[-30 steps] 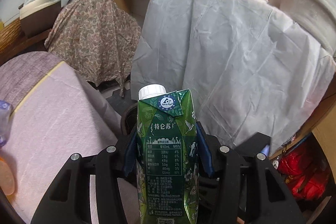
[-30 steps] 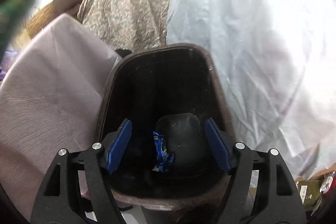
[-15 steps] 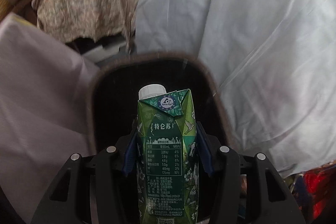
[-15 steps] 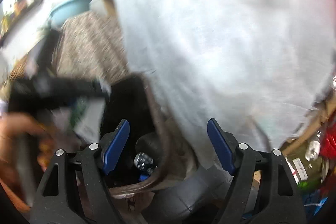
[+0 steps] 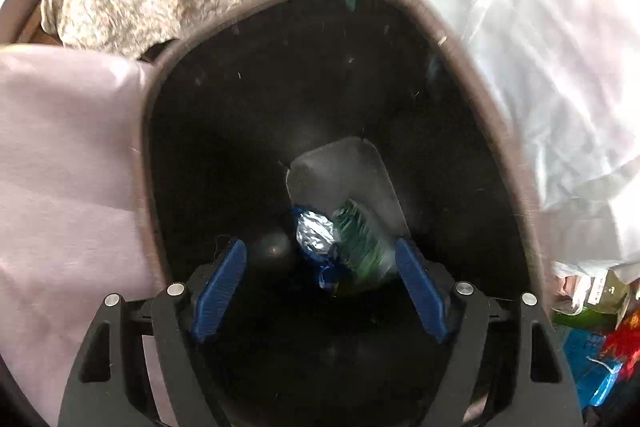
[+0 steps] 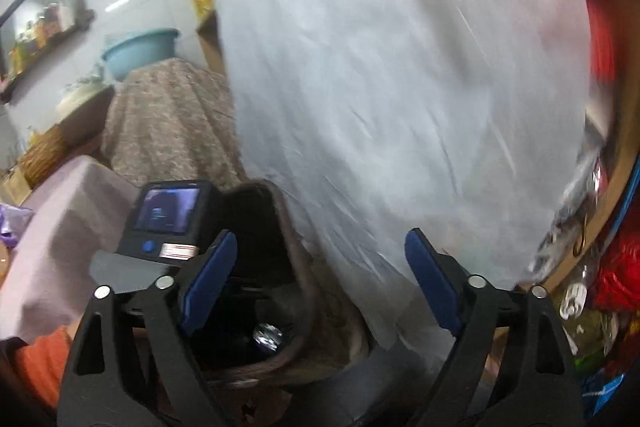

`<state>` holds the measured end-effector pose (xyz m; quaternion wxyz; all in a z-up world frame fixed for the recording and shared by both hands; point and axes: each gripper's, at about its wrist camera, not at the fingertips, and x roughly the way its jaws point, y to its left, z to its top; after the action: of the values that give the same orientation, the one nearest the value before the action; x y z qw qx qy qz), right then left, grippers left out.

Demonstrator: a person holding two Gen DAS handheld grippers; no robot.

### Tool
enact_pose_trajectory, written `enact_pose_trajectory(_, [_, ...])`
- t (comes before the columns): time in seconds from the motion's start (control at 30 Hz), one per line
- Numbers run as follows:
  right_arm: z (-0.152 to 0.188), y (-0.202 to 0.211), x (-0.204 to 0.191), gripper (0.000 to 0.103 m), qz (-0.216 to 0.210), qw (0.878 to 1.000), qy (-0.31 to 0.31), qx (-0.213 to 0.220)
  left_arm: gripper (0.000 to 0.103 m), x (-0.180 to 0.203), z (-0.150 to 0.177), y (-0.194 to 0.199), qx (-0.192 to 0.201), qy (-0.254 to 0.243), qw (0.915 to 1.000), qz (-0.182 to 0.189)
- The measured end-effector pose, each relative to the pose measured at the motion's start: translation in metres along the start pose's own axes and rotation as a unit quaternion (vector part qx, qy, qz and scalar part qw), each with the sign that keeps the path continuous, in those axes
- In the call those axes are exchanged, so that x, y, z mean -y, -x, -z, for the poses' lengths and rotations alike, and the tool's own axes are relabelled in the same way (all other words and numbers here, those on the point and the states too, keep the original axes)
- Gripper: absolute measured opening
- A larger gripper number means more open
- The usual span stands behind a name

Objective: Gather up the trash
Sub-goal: 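Lower the green carton into the black bin and open the left tool, then move both tools back over the table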

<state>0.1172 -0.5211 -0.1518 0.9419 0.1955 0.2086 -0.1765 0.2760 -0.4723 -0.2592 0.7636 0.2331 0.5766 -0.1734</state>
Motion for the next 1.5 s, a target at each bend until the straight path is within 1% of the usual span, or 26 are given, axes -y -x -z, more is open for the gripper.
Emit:
enact_pose_trajectory(0.07, [-0.008, 0.016, -0.009, 0.096, 0.007, 1.000, 0.010, 0.022, 0.076, -0.002, 0.001, 0.023, 0.016, -0.003, 0.9998, 0.013])
enact_pose_trajectory(0.1, [-0.016, 0.029, -0.015, 0.097, 0.014, 0.999, 0.015, 0.042, 0.076, -0.004, 0.002, 0.036, 0.028, 0.000, 0.9994, 0.019])
enact_pose_trajectory(0.2, [-0.046, 0.059, -0.031, 0.097, 0.028, 0.996, 0.015, 0.087, 0.078, -0.016, 0.007, 0.083, 0.069, 0.021, 0.9957, 0.058])
enact_pose_trajectory(0.27, [-0.061, 0.076, -0.040, 0.097, 0.015, 0.996, 0.017, 0.091, 0.084, -0.029, 0.010, 0.117, 0.107, 0.038, 0.9898, 0.086])
enact_pose_trajectory(0.33, [-0.073, 0.088, -0.042, 0.097, -0.009, 0.994, 0.008, 0.105, 0.086, -0.047, 0.022, 0.148, 0.138, 0.050, 0.9839, 0.102])
enact_pose_trajectory(0.37, [-0.079, 0.097, -0.042, 0.097, -0.027, 0.993, -0.005, 0.114, 0.087, -0.050, 0.026, 0.161, 0.150, 0.055, 0.9815, 0.106])
enact_pose_trajectory(0.43, [-0.085, 0.108, -0.043, 0.097, -0.044, 0.990, -0.020, 0.134, 0.090, -0.071, 0.044, 0.193, 0.192, 0.063, 0.9729, 0.114])
enact_pose_trajectory(0.5, [-0.087, 0.117, -0.047, 0.097, -0.053, 0.988, -0.020, 0.146, 0.097, -0.094, 0.065, 0.222, 0.238, 0.074, 0.9626, 0.106])
enact_pose_trajectory(0.57, [-0.090, 0.118, -0.059, 0.097, -0.065, 0.988, -0.012, 0.142, 0.097, -0.123, 0.091, 0.243, 0.285, 0.090, 0.9501, 0.089])
enact_pose_trajectory(0.67, [-0.088, 0.118, -0.077, 0.097, -0.093, 0.986, 0.001, 0.140, 0.097, -0.154, 0.123, 0.264, 0.338, 0.116, 0.9319, 0.061])
enact_pose_trajectory(0.7, [-0.085, 0.119, -0.087, 0.097, -0.113, 0.983, 0.004, 0.145, 0.097, -0.164, 0.137, 0.270, 0.354, 0.124, 0.9253, 0.054])
enact_pose_trajectory(0.73, [-0.083, 0.119, -0.095, 0.097, -0.133, 0.981, 0.004, 0.141, 0.097, -0.175, 0.152, 0.275, 0.366, 0.130, 0.9204, 0.044])
enact_pose_trajectory(0.77, [-0.080, 0.118, -0.107, 0.097, -0.149, 0.981, 0.007, 0.126, 0.097, -0.186, 0.166, 0.278, 0.370, 0.136, 0.9183, 0.031])
enact_pose_trajectory(0.8, [-0.077, 0.116, -0.118, 0.097, -0.161, 0.980, 0.013, 0.118, 0.097, -0.199, 0.171, 0.279, 0.372, 0.142, 0.9171, 0.019])
enact_pose_trajectory(0.87, [-0.065, 0.115, -0.145, 0.097, -0.194, 0.973, 0.040, 0.114, 0.097, -0.219, 0.191, 0.282, 0.376, 0.157, 0.9129, -0.005])
enact_pose_trajectory(0.93, [-0.049, 0.115, -0.178, 0.097, -0.217, 0.968, 0.076, 0.099, 0.098, -0.239, 0.214, 0.284, 0.381, 0.175, 0.9071, -0.041])
enact_pose_trajectory(1.03, [-0.028, 0.113, -0.218, 0.097, -0.249, 0.958, 0.125, 0.063, 0.098, -0.265, 0.242, 0.287, 0.389, 0.193, 0.8965, -0.085])
enact_pose_trajectory(1.1, [-0.015, 0.113, -0.244, 0.097, -0.275, 0.947, 0.159, 0.044, 0.098, -0.276, 0.259, 0.289, 0.394, 0.197, 0.8906, -0.115])
enact_pose_trajectory(1.13, [-0.008, 0.115, -0.257, 0.097, -0.282, 0.942, 0.175, 0.043, 0.098, -0.284, 0.268, 0.290, 0.393, 0.195, 0.8901, -0.123])
enact_pose_trajectory(1.2, [0.004, 0.121, -0.281, 0.097, -0.276, 0.935, 0.218, 0.040, 0.098, -0.298, 0.284, 0.289, 0.386, 0.197, 0.8914, -0.135])
enact_pose_trajectory(1.27, [0.014, 0.125, -0.307, 0.097, -0.262, 0.928, 0.264, 0.036, 0.098, -0.315, 0.299, 0.288, 0.379, 0.211, 0.8912, -0.131])
enact_pose_trajectory(1.3, [0.020, 0.126, -0.320, 0.097, -0.267, 0.922, 0.279, 0.025, 0.098, -0.325, 0.306, 0.286, 0.375, 0.220, 0.8914, -0.129])
enact_pose_trajectory(1.37, [0.027, 0.125, -0.336, 0.097, -0.304, 0.913, 0.273, -0.003, 0.097, -0.342, 0.320, 0.282, 0.359, 0.240, 0.8926, -0.129])
enact_pose_trajectory(1.43, [0.032, 0.123, -0.349, 0.097, -0.318, 0.909, 0.269, -0.027, 0.097, -0.359, 0.338, 0.277, 0.346, 0.258, 0.8919, -0.136])
enact_pose_trajectory(1.47, [0.037, 0.123, -0.356, 0.097, -0.322, 0.905, 0.276, -0.035, 0.097, -0.368, 0.346, 0.274, 0.337, 0.267, 0.8917, -0.140])
enact_pose_trajectory(1.5, [0.040, 0.123, -0.362, 0.097, -0.321, 0.904, 0.280, -0.035, 0.097, -0.374, 0.352, 0.271, 0.331, 0.273, 0.8919, -0.143])
